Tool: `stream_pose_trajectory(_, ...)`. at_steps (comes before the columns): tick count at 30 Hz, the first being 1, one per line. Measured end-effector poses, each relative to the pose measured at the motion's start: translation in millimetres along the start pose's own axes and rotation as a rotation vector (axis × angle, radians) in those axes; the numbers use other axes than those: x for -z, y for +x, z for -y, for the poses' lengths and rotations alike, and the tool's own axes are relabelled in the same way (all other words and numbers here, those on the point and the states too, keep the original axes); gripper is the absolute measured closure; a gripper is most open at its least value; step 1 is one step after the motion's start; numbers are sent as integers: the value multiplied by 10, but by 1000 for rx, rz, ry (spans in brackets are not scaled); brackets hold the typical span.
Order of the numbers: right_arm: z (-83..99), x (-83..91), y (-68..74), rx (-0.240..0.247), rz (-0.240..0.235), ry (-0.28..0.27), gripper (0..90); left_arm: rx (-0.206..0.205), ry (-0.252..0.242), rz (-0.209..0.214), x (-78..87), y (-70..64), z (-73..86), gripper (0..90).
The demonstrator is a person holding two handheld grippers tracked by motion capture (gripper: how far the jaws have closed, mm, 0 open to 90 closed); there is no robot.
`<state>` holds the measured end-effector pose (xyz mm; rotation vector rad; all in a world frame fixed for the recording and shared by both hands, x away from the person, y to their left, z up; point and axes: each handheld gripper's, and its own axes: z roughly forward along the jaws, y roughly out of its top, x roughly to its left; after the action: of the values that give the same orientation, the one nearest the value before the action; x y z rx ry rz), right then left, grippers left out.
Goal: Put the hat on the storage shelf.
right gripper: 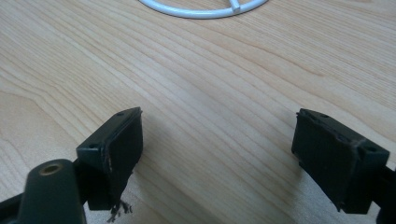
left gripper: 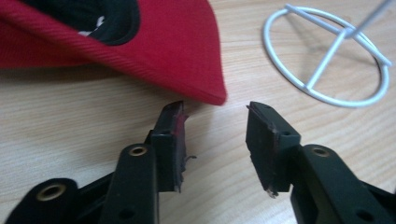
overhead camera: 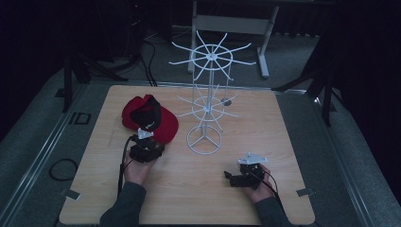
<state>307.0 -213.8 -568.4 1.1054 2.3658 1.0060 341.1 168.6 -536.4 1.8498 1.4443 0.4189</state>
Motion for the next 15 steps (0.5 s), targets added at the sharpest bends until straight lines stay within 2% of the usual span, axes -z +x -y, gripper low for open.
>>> stream_pose_trajectory(6, 0, 0, 0, 0, 0, 0, 163, 48, -13, -9, -39, 61, -66, 511)
stream_pose_trajectory(15, 0, 0, 0, 0, 0, 1, 163, 150, -13, 26, -186, 119, -141, 474)
